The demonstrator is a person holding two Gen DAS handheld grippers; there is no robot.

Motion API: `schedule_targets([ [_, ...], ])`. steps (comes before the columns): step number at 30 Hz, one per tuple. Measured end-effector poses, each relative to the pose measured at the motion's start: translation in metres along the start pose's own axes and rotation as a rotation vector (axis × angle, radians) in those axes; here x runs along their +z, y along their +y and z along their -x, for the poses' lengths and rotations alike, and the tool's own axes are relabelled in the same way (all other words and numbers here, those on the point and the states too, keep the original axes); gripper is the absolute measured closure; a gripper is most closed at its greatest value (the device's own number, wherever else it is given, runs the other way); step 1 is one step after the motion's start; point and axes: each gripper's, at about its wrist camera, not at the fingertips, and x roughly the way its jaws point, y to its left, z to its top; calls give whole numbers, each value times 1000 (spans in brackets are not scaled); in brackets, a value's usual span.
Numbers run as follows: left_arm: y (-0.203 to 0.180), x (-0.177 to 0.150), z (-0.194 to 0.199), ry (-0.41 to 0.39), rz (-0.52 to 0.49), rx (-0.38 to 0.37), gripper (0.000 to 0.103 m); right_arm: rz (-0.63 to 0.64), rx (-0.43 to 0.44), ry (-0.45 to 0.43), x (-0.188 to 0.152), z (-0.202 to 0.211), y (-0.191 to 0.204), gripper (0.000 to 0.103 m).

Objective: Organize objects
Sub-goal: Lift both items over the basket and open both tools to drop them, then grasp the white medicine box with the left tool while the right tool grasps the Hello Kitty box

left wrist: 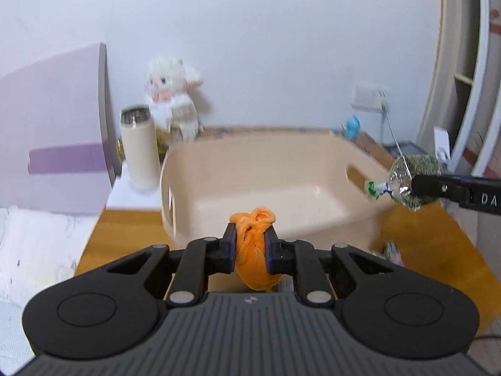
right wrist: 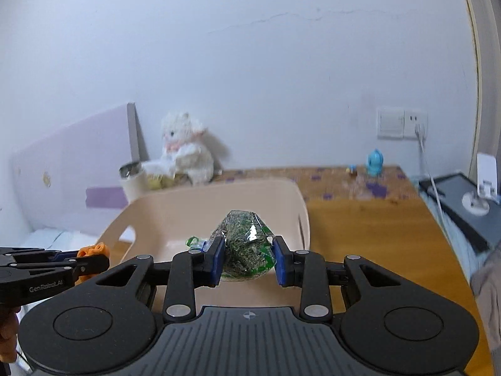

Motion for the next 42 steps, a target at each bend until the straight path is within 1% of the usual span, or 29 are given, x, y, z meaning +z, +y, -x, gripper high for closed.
schedule_targets([
  [3, -9, 18, -17, -21, -9, 10, 84, 13, -9, 4, 14, -20, -5, 73],
  [8, -21, 34, -58, 30, -14, 51, 84, 35, -28, 63, 18, -57, -10, 73],
  [12, -25, 31, -95, 101, -30, 100, 84, 46, -38, 127, 10, -81, -12, 73],
  [14, -23, 25, -111, 133, -21, 130, 84, 56, -49, 153, 4, -90, -10, 73],
  [16, -20, 19, -122, 167, -12, 144, 84, 67, -61, 173, -2, -96, -10, 73],
  [19, -18, 12, -135, 222, -13, 148, 84, 82, -72, 203, -8, -103, -10, 73],
  [21, -17, 11, -135, 227, -6, 155, 82, 93, -75, 215, -10, -105, -9, 72],
  [22, -16, 11, -134, 232, 1, 160, 81, 99, -76, 219, -10, -105, -8, 68],
  [23, -15, 12, -132, 230, 5, 159, 79, 105, -76, 215, -10, -105, -8, 62],
  [24, -15, 13, -128, 217, 5, 156, 75, 109, -76, 207, -9, -102, -8, 61],
  [25, -16, 15, -125, 209, 2, 154, 71, 110, -73, 199, -8, -99, -8, 55],
  [26, -16, 18, -120, 199, 3, 153, 57, 108, -71, 193, -7, -95, -8, 52],
  [27, -17, 20, -114, 186, 8, 153, 41, 105, -71, 186, -5, -91, -8, 45],
  [28, -16, 23, -106, 171, 16, 155, 35, 104, -70, 177, -3, -87, -8, 40],
  [29, -16, 25, -99, 157, 20, 156, 26, 104, -67, 165, -2, -81, -7, 37],
  [30, -17, 26, -92, 147, 19, 160, 23, 104, -66, 156, -1, -75, -7, 33],
  [31, -17, 28, -85, 143, 17, 168, 23, 104, -65, 149, 0, -70, -7, 28],
  [34, -17, 29, -68, 149, 26, 180, 20, 87, -56, 140, 2, -51, -13, 24],
  [35, -17, 28, -62, 148, 34, 179, 17, 85, -57, 138, 1, -44, -15, 23],
  [36, -17, 27, -56, 144, 40, 179, 14, 88, -61, 137, 1, -39, -17, 21],
  [37, -17, 26, -49, 138, 43, 179, 13, 93, -67, 134, 0, -33, -19, 16],
  [42, -22, 13, -22, 121, 6, 181, 12, 124, -81, 142, -11, -9, -27, 13],
])
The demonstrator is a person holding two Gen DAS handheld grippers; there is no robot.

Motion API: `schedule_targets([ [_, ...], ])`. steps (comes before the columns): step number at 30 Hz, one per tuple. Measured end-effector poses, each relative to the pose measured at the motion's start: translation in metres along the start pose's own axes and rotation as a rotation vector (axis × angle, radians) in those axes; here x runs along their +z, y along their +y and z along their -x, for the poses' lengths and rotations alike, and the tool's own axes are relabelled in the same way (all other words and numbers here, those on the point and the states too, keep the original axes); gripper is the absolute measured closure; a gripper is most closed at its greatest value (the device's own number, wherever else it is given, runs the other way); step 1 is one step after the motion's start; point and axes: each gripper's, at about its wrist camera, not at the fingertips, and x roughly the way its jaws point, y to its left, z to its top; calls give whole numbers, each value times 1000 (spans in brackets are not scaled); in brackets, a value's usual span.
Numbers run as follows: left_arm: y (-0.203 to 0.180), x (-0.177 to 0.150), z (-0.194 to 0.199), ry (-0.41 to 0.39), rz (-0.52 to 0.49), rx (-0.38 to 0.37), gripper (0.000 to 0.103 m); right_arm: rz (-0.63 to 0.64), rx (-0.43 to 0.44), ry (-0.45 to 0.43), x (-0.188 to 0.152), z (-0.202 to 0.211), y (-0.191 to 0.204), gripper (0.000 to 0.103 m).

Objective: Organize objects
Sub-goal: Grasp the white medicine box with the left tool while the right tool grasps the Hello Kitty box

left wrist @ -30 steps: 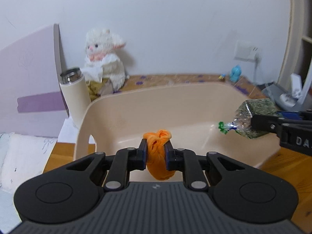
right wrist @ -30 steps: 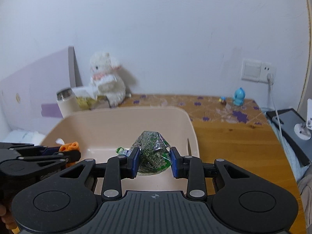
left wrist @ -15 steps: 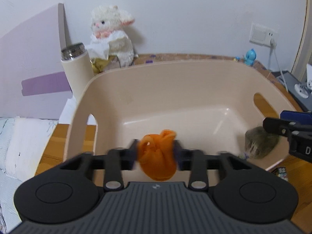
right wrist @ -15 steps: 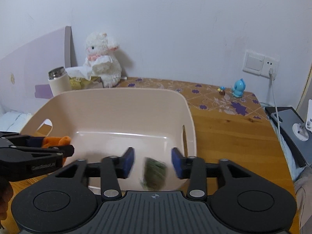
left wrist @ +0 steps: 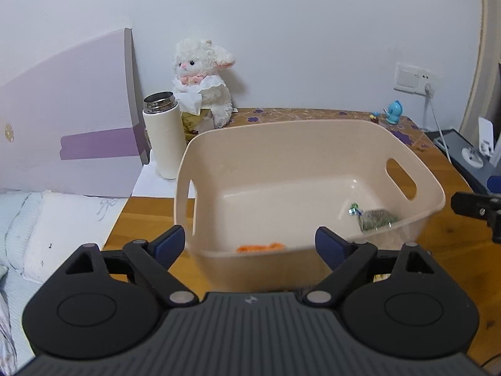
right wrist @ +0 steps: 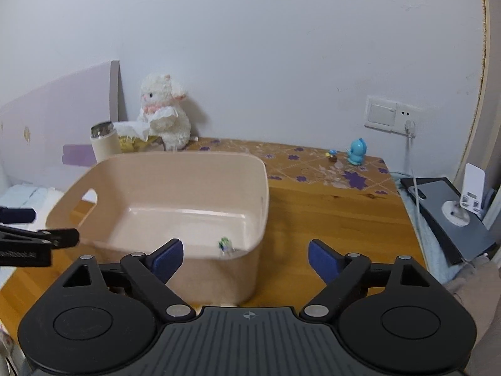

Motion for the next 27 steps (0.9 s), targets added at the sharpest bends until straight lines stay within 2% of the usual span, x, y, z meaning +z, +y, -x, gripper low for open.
schedule_targets([
  [6, -3, -29, 11, 31, -5, -32, 11, 40, -33, 57, -26, 2, -6, 7],
  [15, -12, -79, -21, 161, 11, -64, 11, 35, -56, 202, -74, -33, -7, 7],
  [23, -24, -97, -44, 237, -1, -80, 11, 41, -89, 278, -101, -62, -12, 8],
  [27, -30, -101, -55, 268, 20, -102, 11, 17, -79, 279, -106, -72, -16, 8],
])
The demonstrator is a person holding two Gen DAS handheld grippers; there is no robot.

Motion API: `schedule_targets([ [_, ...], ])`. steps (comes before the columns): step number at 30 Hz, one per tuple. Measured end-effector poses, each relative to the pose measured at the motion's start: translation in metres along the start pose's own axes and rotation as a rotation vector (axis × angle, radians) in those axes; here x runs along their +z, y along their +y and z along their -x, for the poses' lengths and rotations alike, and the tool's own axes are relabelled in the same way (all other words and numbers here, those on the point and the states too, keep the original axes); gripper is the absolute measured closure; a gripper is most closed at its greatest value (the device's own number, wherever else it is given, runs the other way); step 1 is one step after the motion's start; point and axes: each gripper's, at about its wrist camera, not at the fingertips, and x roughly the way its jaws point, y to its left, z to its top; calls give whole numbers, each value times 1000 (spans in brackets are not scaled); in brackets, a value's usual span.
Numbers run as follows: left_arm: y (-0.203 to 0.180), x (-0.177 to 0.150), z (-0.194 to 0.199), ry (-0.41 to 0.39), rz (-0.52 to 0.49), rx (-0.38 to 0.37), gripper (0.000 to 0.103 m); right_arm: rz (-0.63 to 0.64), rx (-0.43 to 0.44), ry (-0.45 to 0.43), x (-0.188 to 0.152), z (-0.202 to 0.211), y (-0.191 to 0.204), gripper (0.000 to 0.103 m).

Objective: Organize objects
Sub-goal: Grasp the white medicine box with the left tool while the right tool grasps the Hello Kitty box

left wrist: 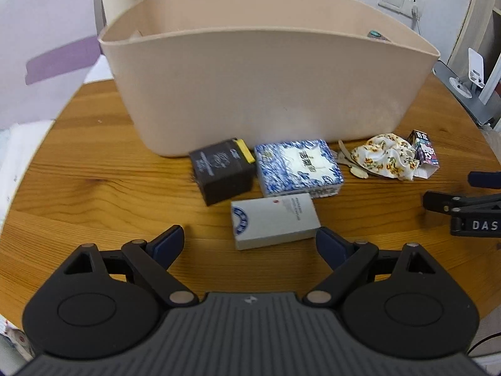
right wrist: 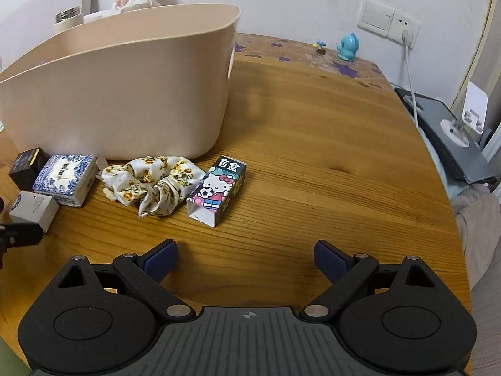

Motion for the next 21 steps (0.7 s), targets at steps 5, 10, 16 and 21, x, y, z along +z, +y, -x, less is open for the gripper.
schedule_targets([
  [5, -10, 2, -6, -11, -25, 5, 11, -19, 13, -31, 4, -7, 2, 8],
  [10, -13, 3, -9, -26, -27, 19, 11, -35, 23, -62, 10, -13, 6, 8],
  [16, -11, 4, -11, -38, -13, 32, 11, -42, 28, -91, 14, -12, 9, 35],
  [21, -7, 5, -8, -42, -2, 40, 23, -47, 34, -103, 14, -7, 8, 64],
])
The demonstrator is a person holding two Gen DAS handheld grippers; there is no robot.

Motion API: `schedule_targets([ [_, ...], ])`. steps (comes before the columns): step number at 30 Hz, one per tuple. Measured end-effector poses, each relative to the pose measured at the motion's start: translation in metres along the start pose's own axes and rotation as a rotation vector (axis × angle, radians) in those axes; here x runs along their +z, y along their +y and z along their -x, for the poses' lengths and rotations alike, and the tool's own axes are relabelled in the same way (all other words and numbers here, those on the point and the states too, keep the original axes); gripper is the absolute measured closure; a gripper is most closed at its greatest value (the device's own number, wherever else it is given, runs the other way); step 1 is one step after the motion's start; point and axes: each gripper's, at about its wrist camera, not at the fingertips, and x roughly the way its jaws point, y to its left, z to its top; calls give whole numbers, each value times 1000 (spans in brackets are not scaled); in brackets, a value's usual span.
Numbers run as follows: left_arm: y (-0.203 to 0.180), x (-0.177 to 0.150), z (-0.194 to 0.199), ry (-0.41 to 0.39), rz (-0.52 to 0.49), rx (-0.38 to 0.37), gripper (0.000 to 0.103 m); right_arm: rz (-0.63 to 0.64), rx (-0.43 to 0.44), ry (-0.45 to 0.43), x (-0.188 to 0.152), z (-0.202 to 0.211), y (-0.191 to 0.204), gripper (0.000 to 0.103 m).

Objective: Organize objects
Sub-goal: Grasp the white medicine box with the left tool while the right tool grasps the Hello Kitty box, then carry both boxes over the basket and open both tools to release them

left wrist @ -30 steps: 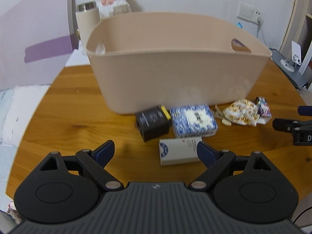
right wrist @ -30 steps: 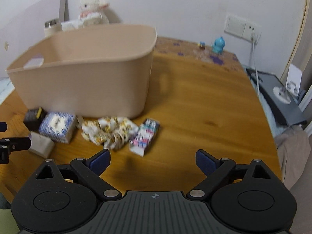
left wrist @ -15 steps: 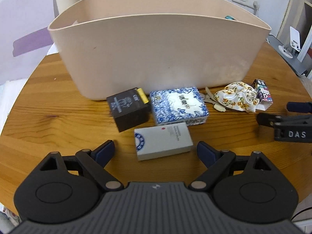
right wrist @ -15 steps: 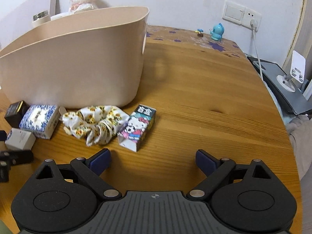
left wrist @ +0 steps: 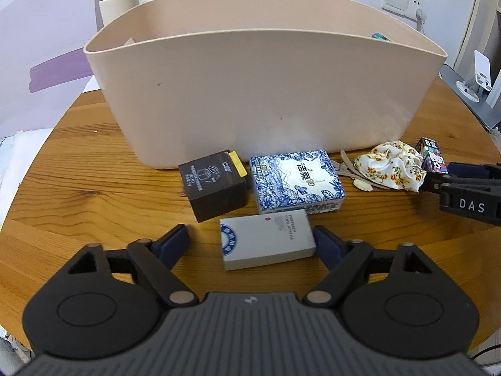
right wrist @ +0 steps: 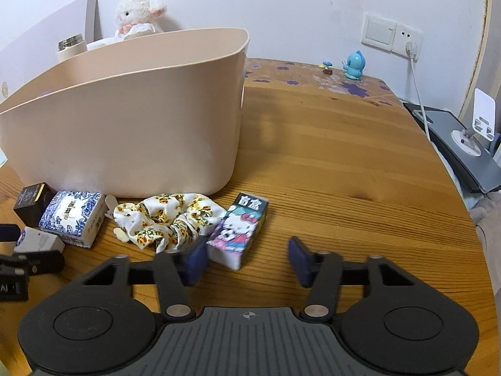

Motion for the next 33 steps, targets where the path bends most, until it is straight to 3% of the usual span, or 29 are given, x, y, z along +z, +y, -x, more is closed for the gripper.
schedule_targets([
  [1, 1, 0, 1, -2, 2, 1, 25, 1, 0, -1, -2, 3, 1, 76],
  [3, 5, 1, 3, -3, 6, 1, 31, 6, -1, 1, -3, 6, 3, 82],
  [7, 10, -2, 7, -21, 8, -2, 43, 8, 8, -10, -8, 10, 5, 82],
  [18, 19, -11, 19, -6, 49, -65, 43, -11, 37, -9, -26, 41, 10, 82],
  [27, 32, -13, 46, -53, 58, -79, 43, 16, 50, -121, -15, 92, 17, 82],
  [33, 38, 2, 75, -139, 54, -79, 43, 38, 69, -208, 0, 119, 26, 82],
])
